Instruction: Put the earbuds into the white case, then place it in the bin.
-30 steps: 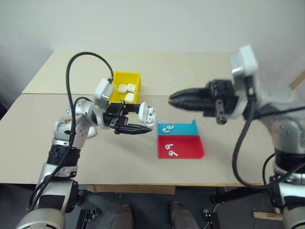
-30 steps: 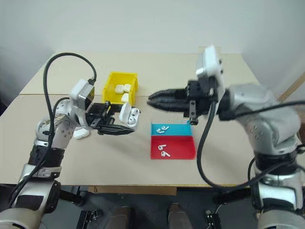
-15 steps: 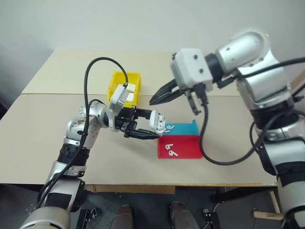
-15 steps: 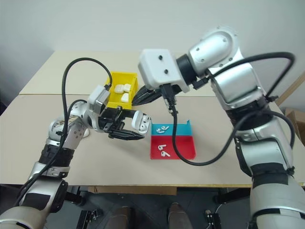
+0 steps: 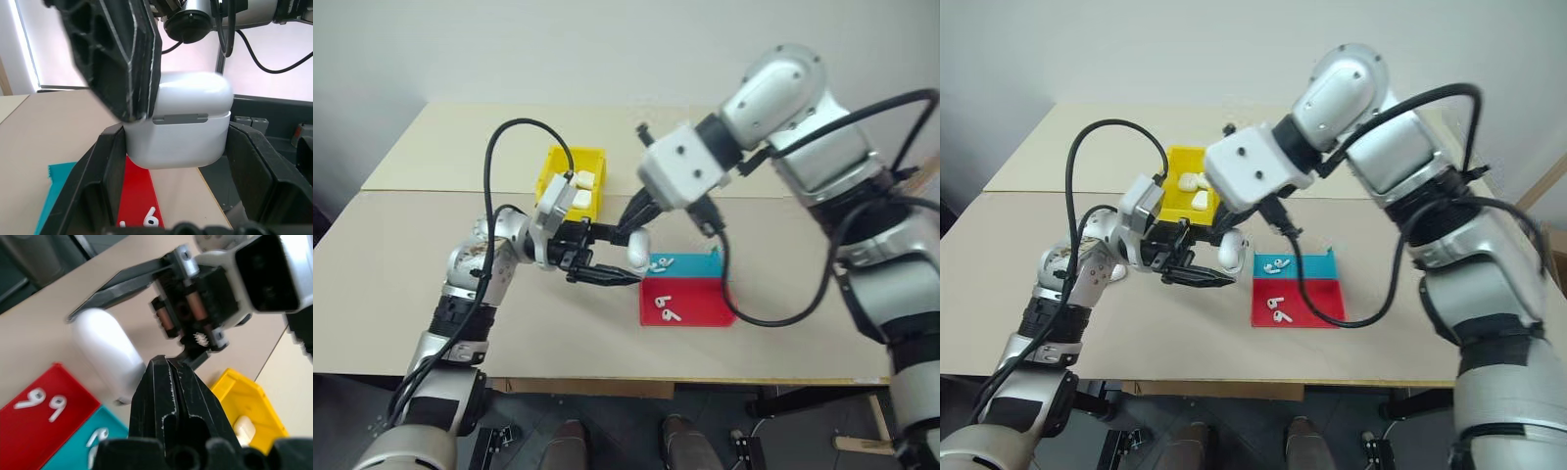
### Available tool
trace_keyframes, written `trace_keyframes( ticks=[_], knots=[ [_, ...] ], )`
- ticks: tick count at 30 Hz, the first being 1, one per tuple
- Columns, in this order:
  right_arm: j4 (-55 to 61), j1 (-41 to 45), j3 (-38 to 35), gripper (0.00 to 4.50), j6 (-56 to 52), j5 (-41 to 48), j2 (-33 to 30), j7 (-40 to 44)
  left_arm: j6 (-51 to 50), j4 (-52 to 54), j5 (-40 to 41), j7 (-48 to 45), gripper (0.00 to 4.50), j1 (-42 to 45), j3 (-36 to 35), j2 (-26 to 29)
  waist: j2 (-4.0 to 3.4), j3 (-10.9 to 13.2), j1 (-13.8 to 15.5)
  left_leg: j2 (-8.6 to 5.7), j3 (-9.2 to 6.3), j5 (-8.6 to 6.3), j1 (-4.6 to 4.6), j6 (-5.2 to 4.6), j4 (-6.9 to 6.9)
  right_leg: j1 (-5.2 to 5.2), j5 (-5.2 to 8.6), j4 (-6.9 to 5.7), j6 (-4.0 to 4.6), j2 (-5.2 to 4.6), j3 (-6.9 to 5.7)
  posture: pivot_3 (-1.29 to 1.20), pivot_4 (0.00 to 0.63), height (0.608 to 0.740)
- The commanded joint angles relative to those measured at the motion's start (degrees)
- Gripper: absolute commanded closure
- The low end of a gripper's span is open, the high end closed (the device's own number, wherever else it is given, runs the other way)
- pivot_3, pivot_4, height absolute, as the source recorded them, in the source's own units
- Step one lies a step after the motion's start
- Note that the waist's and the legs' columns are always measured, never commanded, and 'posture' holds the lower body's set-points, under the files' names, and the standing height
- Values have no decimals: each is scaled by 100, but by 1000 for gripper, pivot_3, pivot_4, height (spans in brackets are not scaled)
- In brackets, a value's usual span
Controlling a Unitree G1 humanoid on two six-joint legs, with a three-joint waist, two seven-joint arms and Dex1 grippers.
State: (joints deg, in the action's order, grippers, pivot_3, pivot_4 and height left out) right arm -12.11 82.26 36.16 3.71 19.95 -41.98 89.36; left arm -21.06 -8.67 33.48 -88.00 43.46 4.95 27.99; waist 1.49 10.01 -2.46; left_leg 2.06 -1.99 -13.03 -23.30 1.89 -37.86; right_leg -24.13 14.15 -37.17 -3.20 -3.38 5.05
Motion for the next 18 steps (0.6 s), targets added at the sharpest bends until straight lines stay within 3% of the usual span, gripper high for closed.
trace_keyframes(
  ticks=[1,5,7,13,18],
  knots=[
    [214,97,7,4443,128,357,-189,314,69,200,100,79,1738,10,-216,47,0,0,-15,2,-1,0,1,0,0,0,0,0,0,3,0,0,150,740],
    [166,-131,-714,4443,-217,258,-23,158,54,231,124,137,1738,11,-241,40,0,0,-60,3,-1,0,5,0,0,-2,0,-8,1,6,2,0,150,740],
    [220,-371,-1168,4443,-545,310,-41,-297,71,254,122,231,1738,-8,-306,56,0,0,-41,3,-3,0,4,0,0,-1,0,-7,1,6,2,0,150,740],
    [1229,-1705,-2632,4443,-2354,930,-508,-1459,35,477,203,419,1738,-204,-594,210,0,0,67,-1,-5,0,-9,0,0,-3,0,1,1,-2,-3,0,150,740],
    [2499,-3203,-3861,4443,-4482,2121,-872,-2654,-18,758,251,685,1738,-431,-872,384,1,0,116,-2,-7,0,-11,0,-1,-1,0,2,1,-2,-4,0,150,740]
  ],
)
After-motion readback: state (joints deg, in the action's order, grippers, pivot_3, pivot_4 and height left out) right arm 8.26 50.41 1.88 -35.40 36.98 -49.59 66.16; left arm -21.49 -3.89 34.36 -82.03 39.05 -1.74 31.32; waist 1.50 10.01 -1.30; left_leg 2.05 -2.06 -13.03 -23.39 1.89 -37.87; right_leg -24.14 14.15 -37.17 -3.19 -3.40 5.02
